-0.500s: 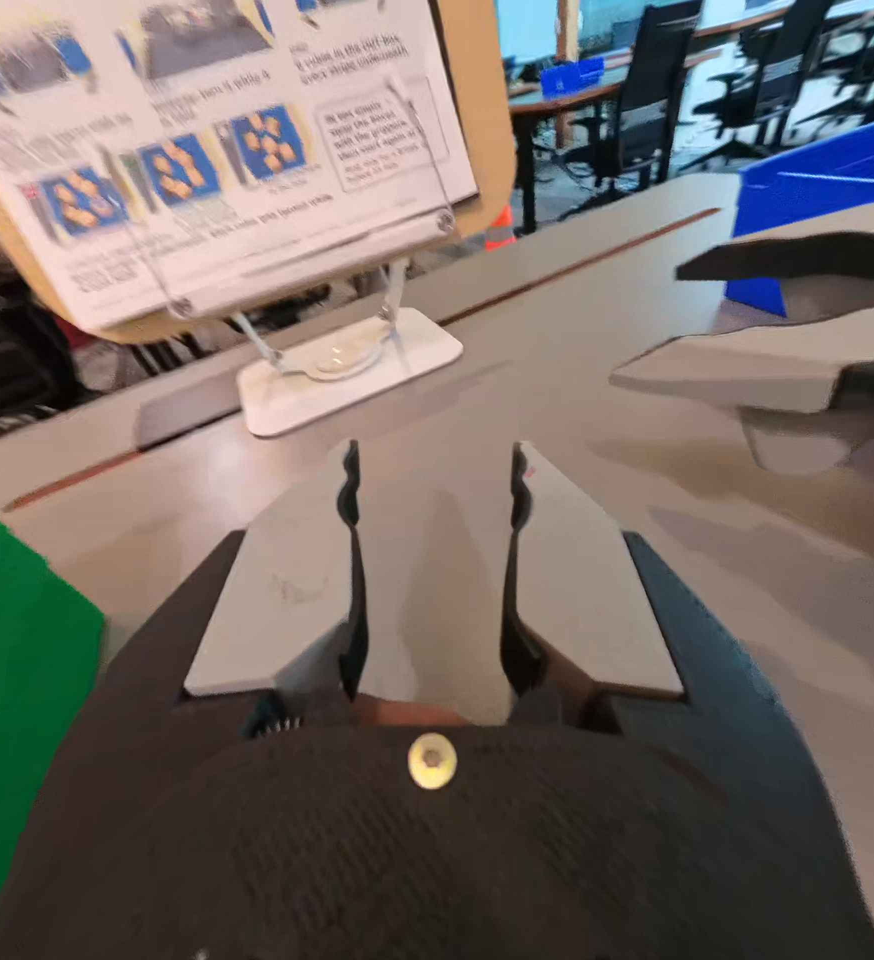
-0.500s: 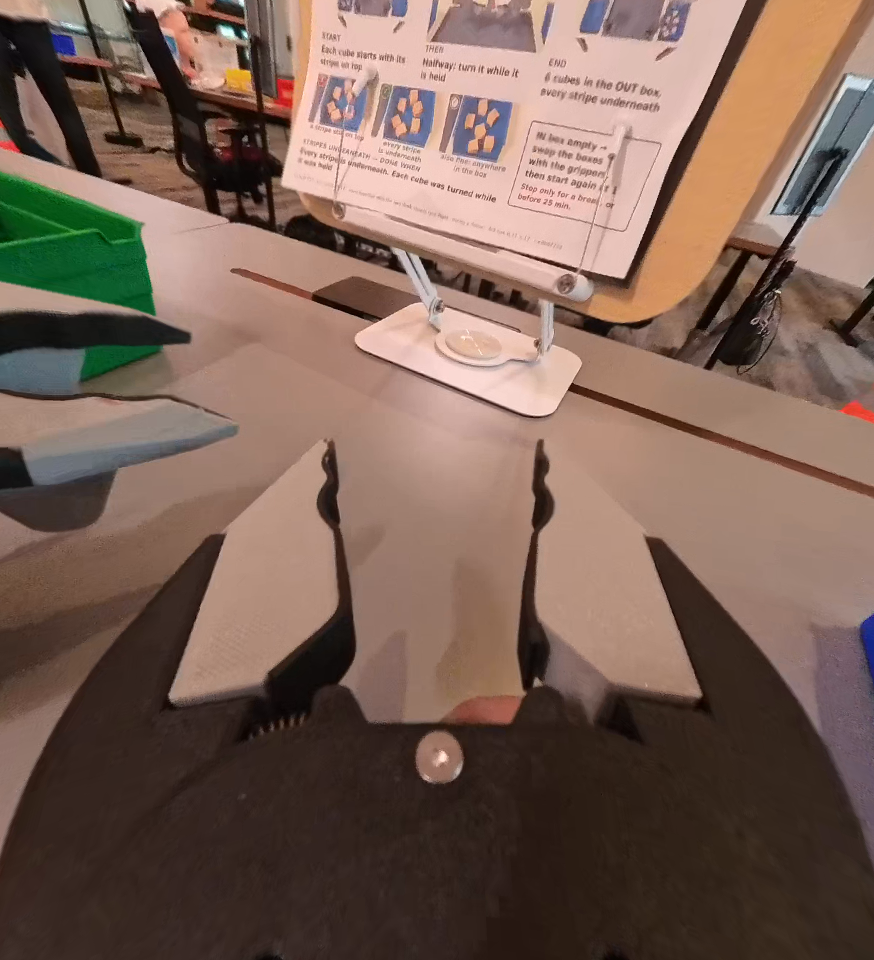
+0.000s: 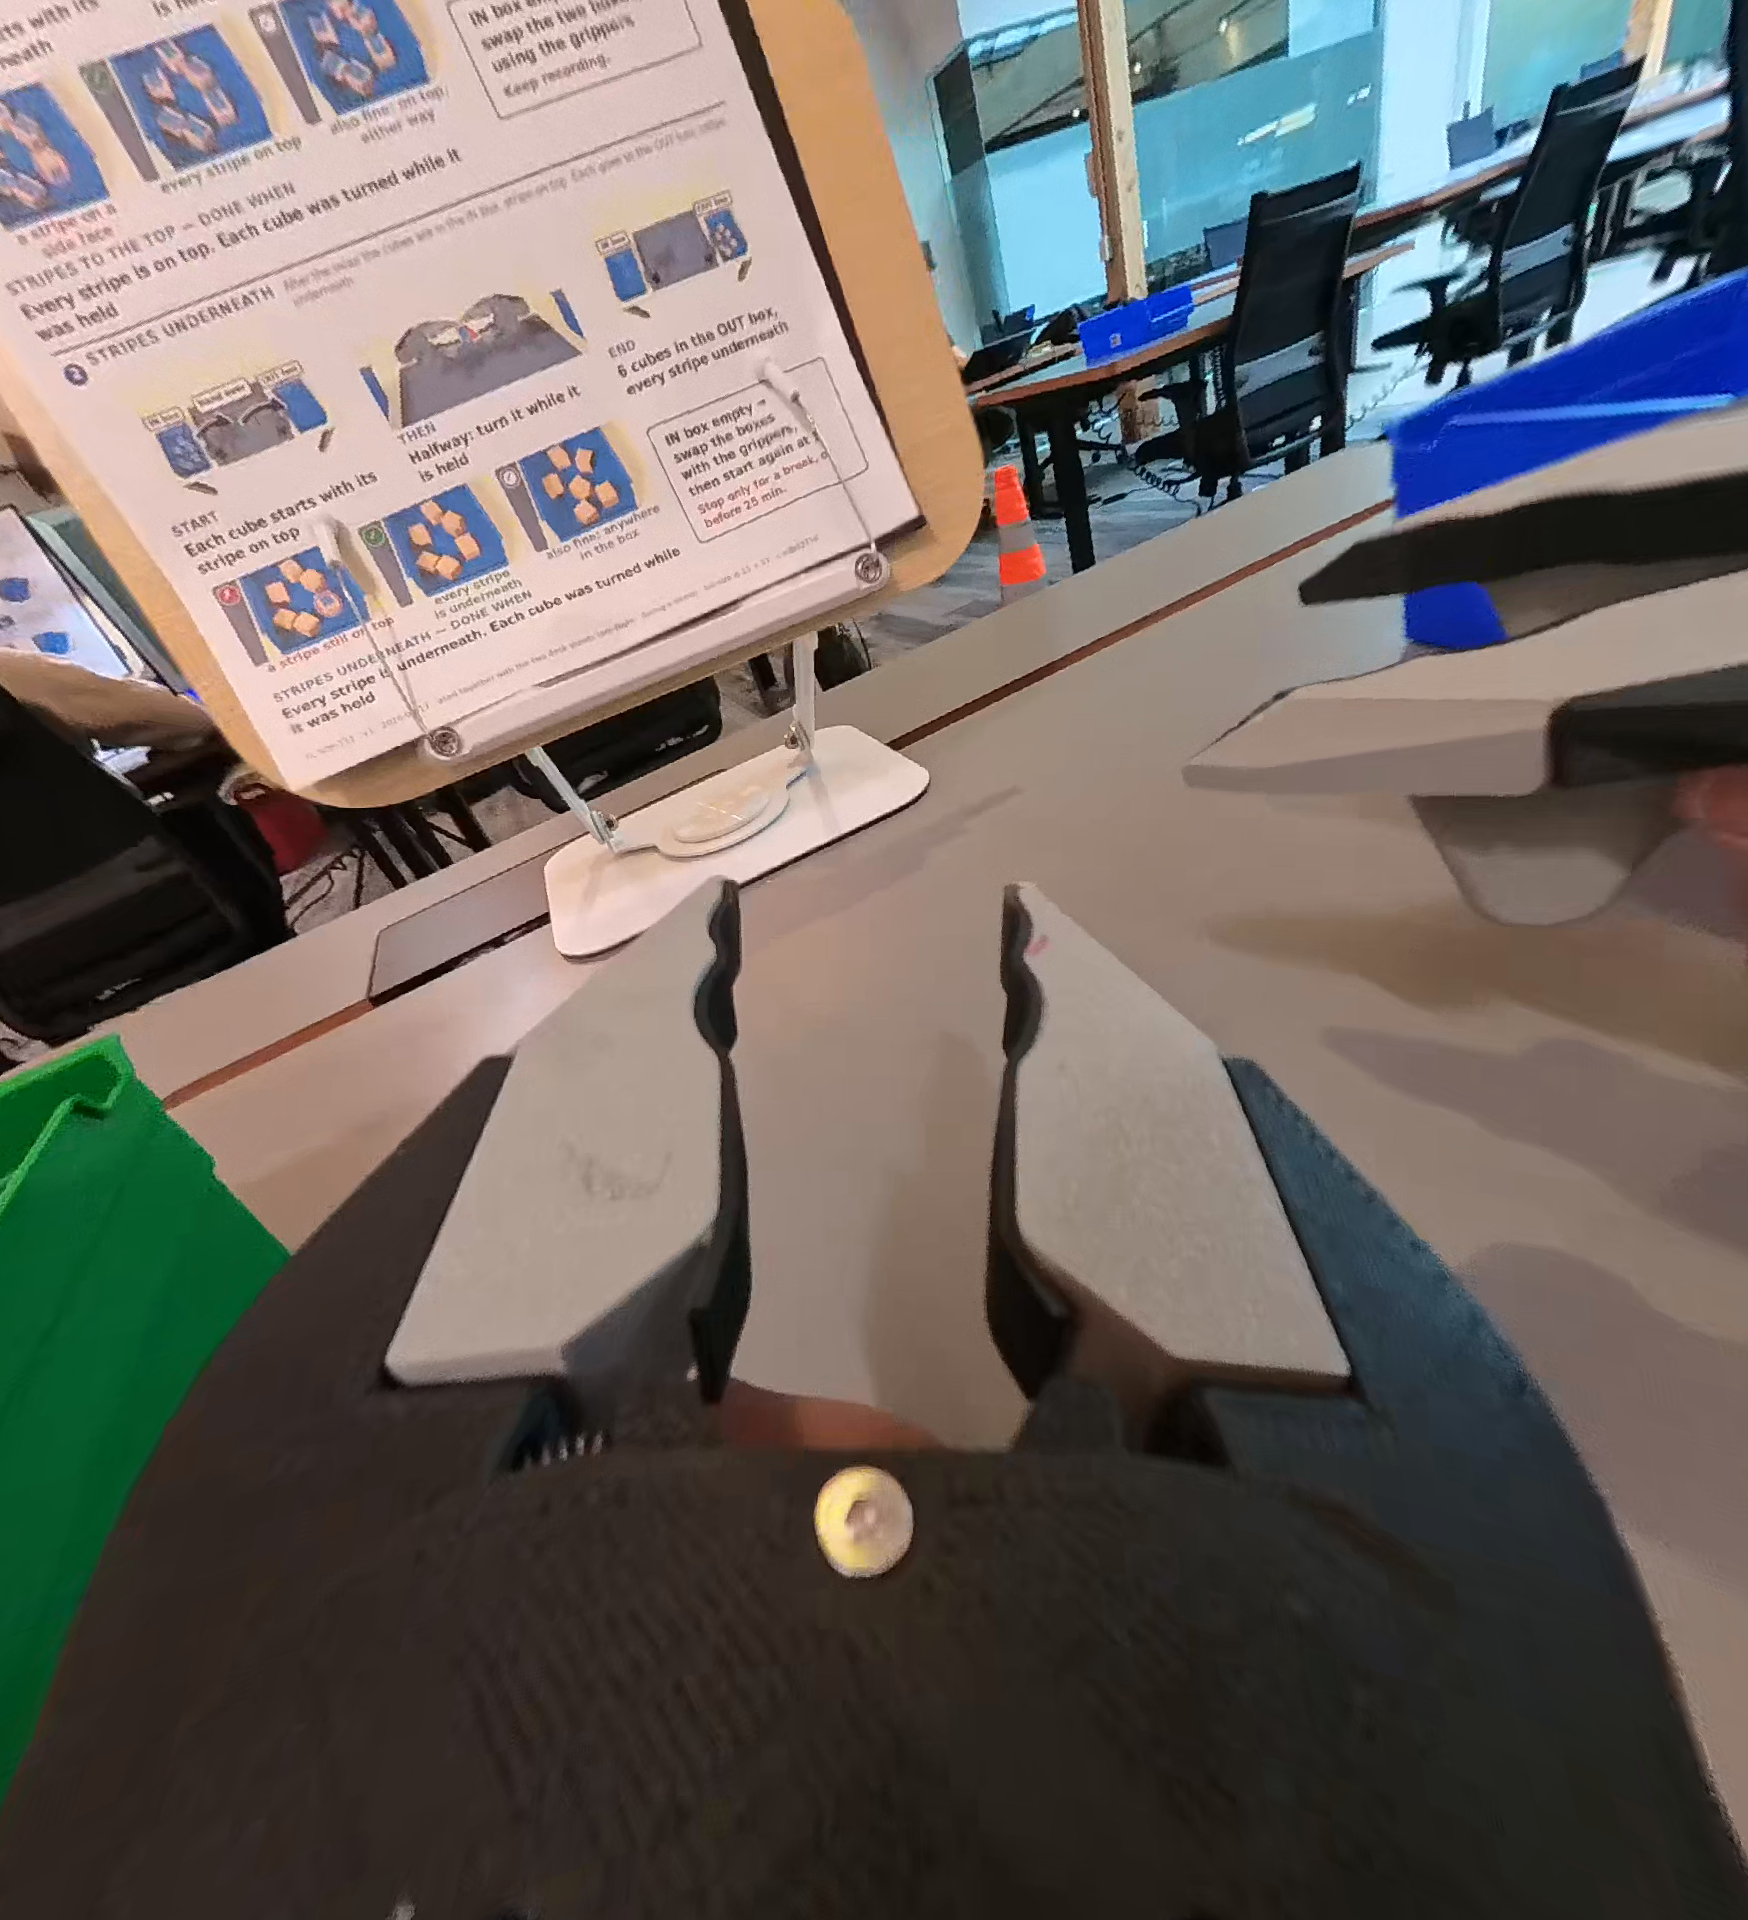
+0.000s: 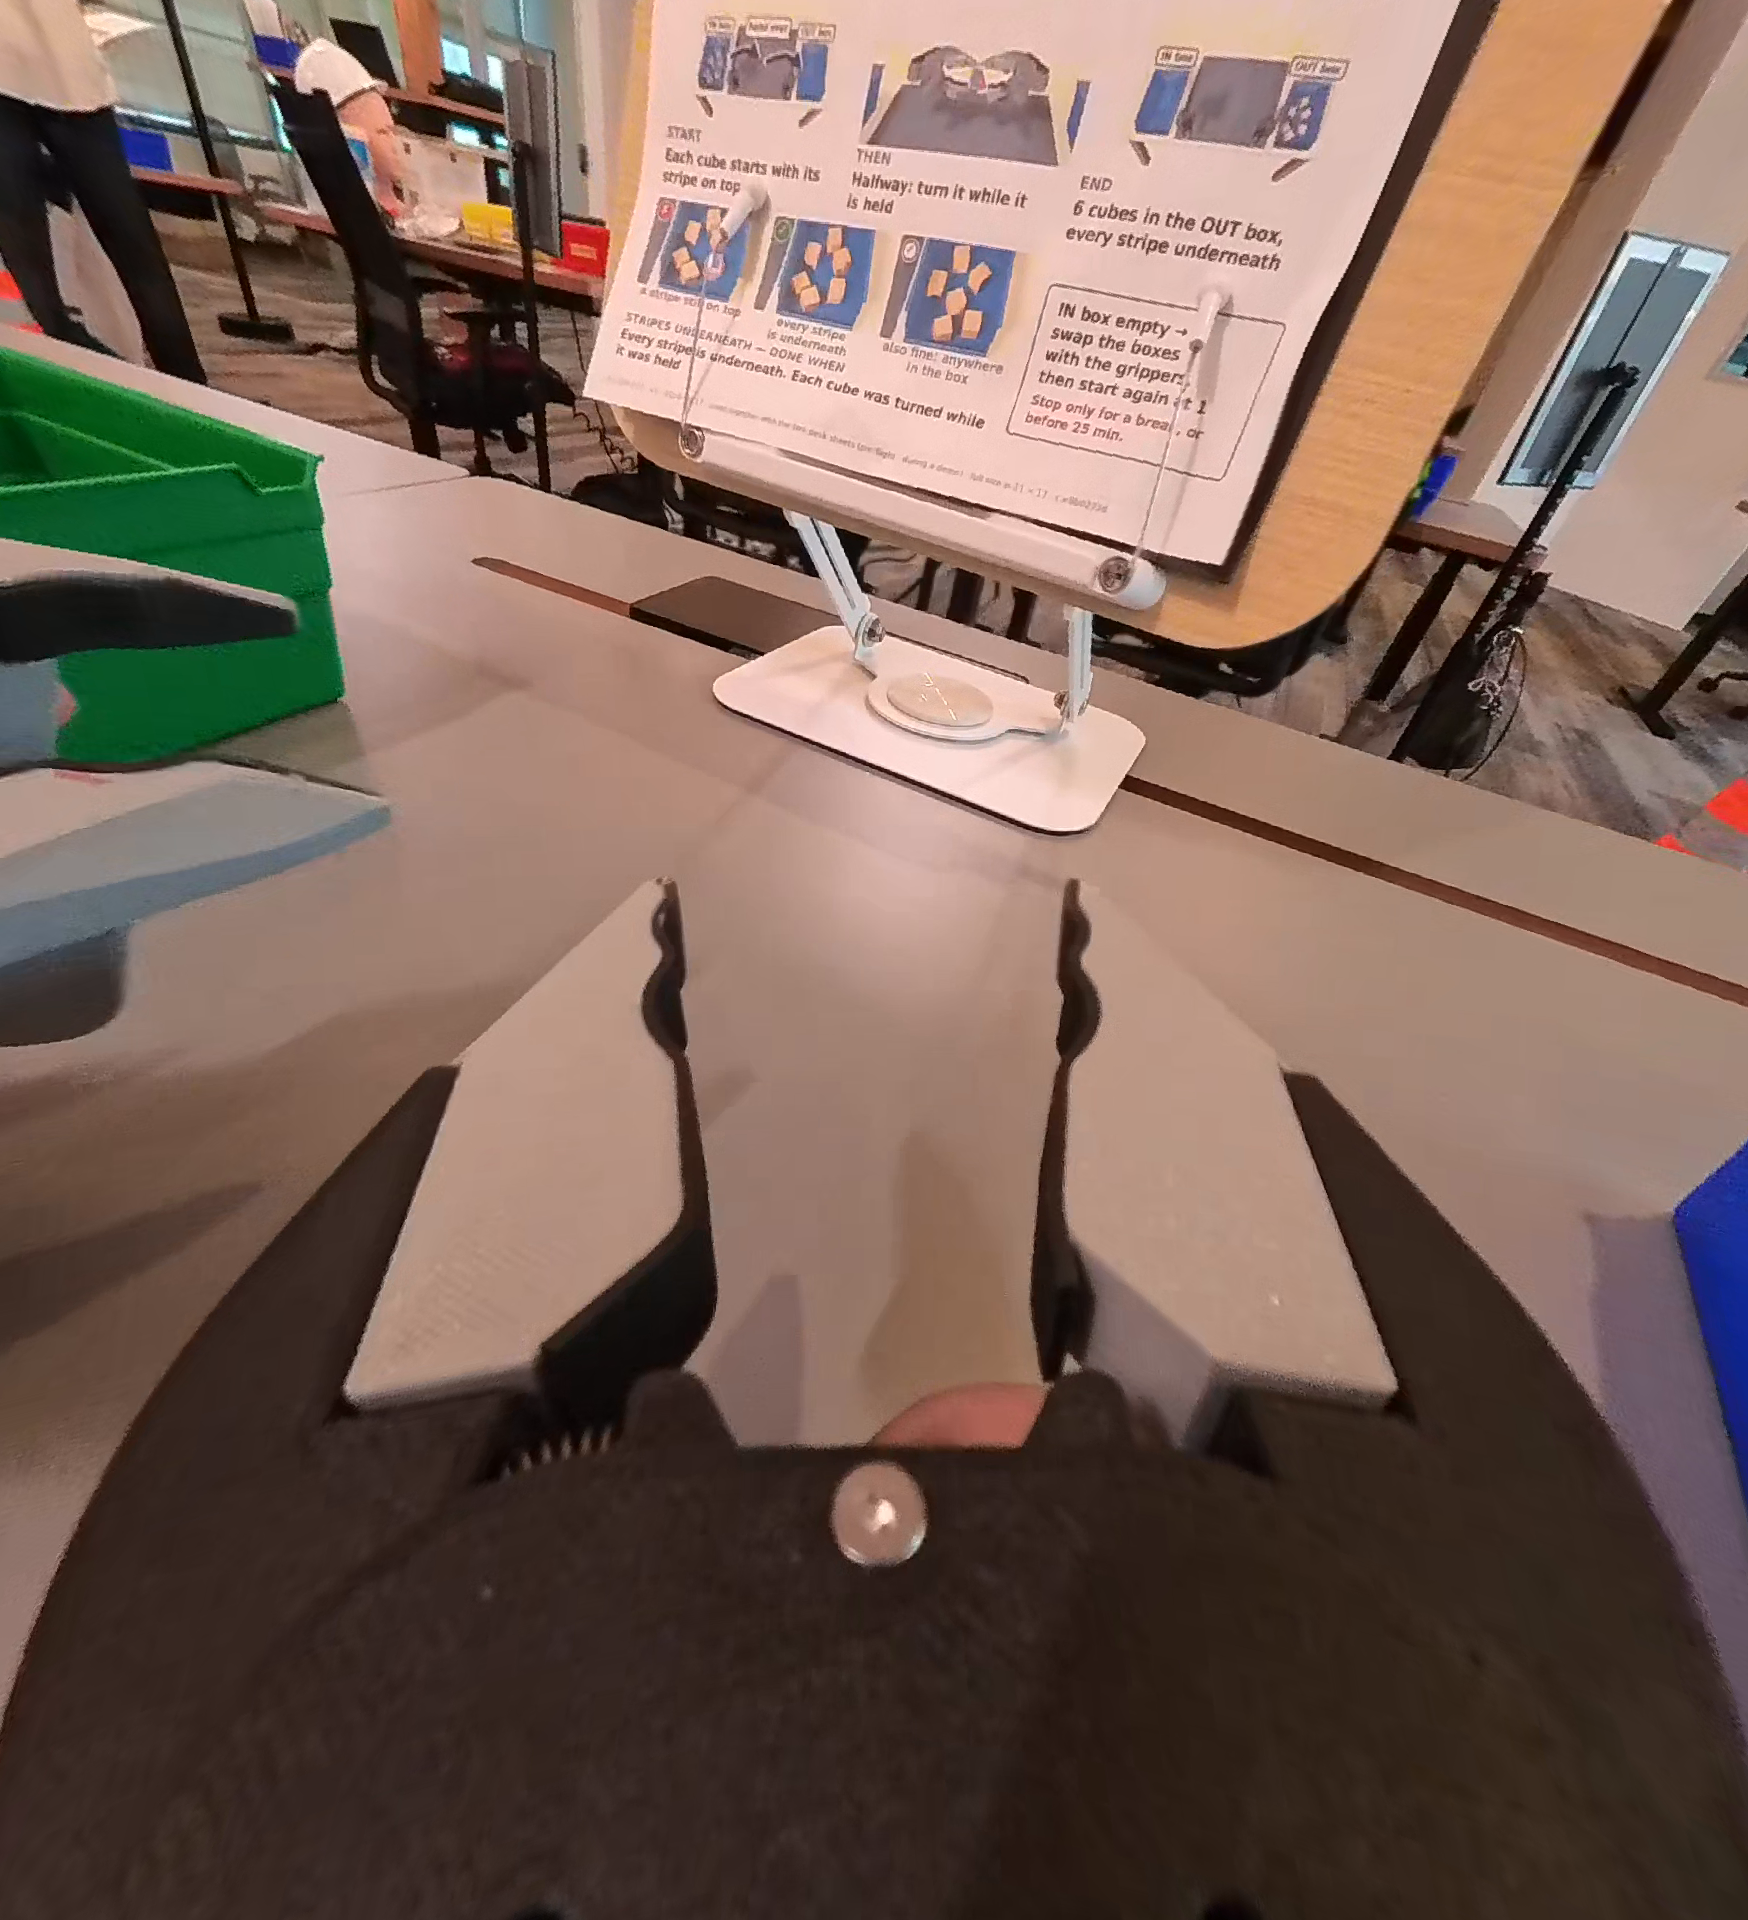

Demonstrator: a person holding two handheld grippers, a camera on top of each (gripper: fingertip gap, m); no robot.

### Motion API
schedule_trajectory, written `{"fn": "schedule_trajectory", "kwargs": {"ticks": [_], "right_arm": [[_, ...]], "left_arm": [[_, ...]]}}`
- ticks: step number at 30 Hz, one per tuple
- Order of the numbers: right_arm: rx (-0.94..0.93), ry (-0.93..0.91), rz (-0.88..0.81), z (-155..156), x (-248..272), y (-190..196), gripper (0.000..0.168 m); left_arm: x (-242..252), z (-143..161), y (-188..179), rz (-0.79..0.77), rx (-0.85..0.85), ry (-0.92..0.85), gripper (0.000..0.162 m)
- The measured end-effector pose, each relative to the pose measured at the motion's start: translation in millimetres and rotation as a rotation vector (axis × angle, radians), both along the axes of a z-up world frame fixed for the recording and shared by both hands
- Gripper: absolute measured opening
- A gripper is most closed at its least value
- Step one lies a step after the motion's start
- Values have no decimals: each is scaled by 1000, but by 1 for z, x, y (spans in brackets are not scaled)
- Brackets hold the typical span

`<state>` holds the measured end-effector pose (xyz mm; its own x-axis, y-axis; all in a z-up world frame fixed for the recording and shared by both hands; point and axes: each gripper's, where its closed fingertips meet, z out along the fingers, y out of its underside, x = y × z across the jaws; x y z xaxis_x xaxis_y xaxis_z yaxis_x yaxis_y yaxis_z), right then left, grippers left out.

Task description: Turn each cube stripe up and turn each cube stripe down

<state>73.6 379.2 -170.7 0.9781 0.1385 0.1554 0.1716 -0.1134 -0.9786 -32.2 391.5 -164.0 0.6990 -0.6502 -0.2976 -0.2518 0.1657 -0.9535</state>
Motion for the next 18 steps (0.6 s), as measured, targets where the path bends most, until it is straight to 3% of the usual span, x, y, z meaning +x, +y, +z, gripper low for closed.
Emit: {"fn": "schedule_trajectory", "kwargs": {"ticks": [3, 6, 10, 13, 18], "right_arm": [[-13, 36, 17, -2, 0, -3, 70], [-23, 51, 41, -3, -5, -2, 70], [-39, 8, 69, -5, -17, -2, 68], [-26, -51, 75, -3, -24, -5, 68], [-24, -84, 79, -4, -29, -6, 67]], "left_arm": [[-19, 27, -25, -8, 44, -29, 48], [-72, 72, -33, 69, 137, -17, 44], [-162, 98, -6, 152, 31, -19, 41], [-225, 65, 30, 238, -189, 47, 51], [-259, -19, 40, 129, -626, 112, 51]]}}
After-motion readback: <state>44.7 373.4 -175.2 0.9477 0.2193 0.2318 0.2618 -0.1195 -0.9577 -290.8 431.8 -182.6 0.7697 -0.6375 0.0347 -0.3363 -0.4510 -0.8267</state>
